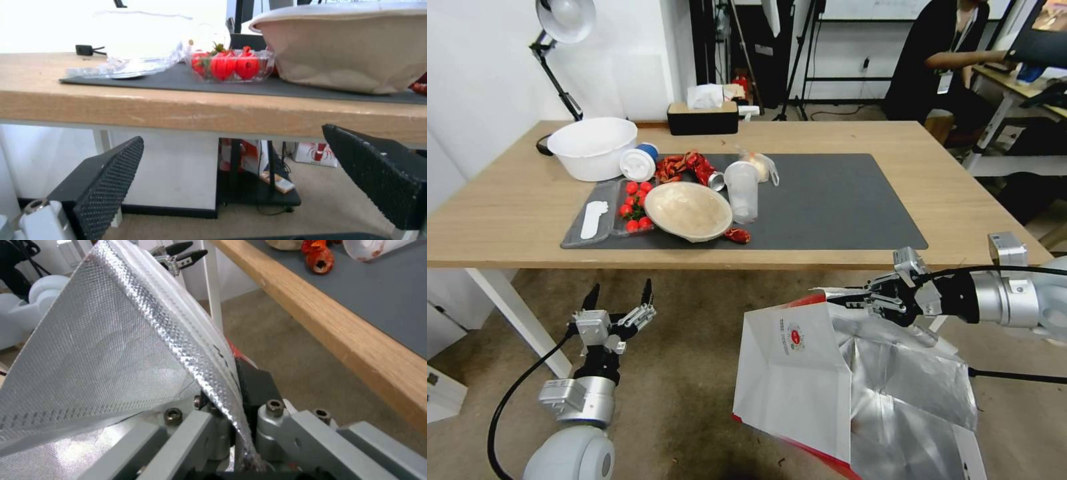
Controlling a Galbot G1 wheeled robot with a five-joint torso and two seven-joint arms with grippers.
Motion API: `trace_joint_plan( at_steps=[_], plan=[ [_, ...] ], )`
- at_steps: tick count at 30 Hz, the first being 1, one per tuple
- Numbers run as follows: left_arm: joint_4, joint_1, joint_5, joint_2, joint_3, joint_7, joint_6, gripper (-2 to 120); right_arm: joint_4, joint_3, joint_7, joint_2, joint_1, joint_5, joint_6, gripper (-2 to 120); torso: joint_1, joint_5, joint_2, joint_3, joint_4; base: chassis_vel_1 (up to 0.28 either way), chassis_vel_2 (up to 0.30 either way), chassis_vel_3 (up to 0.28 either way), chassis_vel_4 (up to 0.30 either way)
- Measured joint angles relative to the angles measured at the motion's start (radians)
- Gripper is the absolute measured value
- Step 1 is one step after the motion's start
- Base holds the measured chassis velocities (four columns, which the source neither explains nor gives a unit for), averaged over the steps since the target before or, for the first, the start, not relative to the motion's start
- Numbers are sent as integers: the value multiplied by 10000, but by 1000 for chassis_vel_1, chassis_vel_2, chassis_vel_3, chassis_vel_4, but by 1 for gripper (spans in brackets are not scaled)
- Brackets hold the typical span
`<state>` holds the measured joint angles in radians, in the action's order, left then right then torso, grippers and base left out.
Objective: Pick up the food delivery bag from the floor and place it on the table.
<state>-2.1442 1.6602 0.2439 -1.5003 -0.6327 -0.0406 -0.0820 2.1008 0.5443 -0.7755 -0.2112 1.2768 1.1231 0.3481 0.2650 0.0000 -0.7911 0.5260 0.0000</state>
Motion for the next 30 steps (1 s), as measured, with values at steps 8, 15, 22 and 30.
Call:
trace_joint_plan(
  at_steps=[8,15,22,30],
  plan=[
    [18,-12,-6,7,9,-4,0,100,-7,-4,-2,-5,5,-9,-10,0,136,-1,-313,179,0,0,0,0,0],
    [29,-15,-10,0,20,-6,0,100,-9,-9,-2,-5,6,-12,-13,0,218,-1,-515,301,0,0,0,0,0],
    [39,-19,-13,-6,25,-6,0,100,-15,-19,-1,-11,14,-28,-18,0,394,0,-925,532,0,0,0,0,0],
    [49,-18,-14,-14,25,-7,0,100,-16,-19,-1,-10,17,-36,-24,0,543,-1,-1280,739,-1,0,0,0,0]
  ],
)
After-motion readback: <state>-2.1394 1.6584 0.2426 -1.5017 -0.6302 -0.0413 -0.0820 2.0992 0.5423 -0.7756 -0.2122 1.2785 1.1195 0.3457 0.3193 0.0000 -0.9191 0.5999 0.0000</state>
